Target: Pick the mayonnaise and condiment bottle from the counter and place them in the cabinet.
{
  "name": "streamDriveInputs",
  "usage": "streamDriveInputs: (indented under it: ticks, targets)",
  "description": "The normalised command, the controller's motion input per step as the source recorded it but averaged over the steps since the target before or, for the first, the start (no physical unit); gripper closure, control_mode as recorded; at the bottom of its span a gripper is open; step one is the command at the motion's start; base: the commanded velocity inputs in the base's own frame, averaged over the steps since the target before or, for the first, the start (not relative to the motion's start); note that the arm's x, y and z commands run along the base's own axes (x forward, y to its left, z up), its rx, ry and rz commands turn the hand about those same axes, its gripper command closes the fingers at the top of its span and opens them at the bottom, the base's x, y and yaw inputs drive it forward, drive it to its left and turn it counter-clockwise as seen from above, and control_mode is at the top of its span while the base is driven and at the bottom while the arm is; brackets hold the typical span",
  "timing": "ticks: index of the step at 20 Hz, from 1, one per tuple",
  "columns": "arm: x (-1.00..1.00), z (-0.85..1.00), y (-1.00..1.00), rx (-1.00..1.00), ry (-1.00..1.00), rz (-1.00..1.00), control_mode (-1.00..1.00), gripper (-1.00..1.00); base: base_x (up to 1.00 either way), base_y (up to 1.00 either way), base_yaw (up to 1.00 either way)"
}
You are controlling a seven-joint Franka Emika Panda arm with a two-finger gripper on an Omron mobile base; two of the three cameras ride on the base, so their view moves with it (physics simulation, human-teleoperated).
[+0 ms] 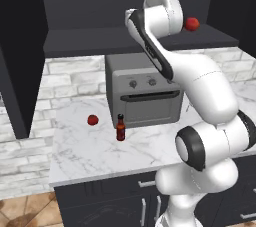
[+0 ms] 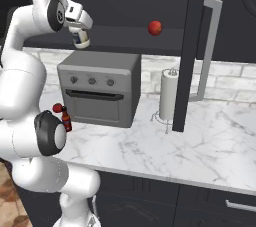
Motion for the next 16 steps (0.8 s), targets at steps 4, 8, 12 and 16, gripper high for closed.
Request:
streamDriveInputs:
  ticks: [4,8,12,16]
  targets:
    - [0.22,0.00,-0.01,0.00,-0.04,0.00,-1.00,1.00,0.00,0.00,0.00]
    - [0.25,0.00,-0.01,0.00,-0.04,0.00,-1.00,1.00,0.00,0.00,0.00]
    - [0.31,-0.08,-0.03,0.00,-0.02,0.00,-1.00,1.00,0.00,0.00,0.00]
    - [0.40,-0.11,-0.06,0.00,-0.02,0.00,-1.00,1.00,0.00,0.00,0.00]
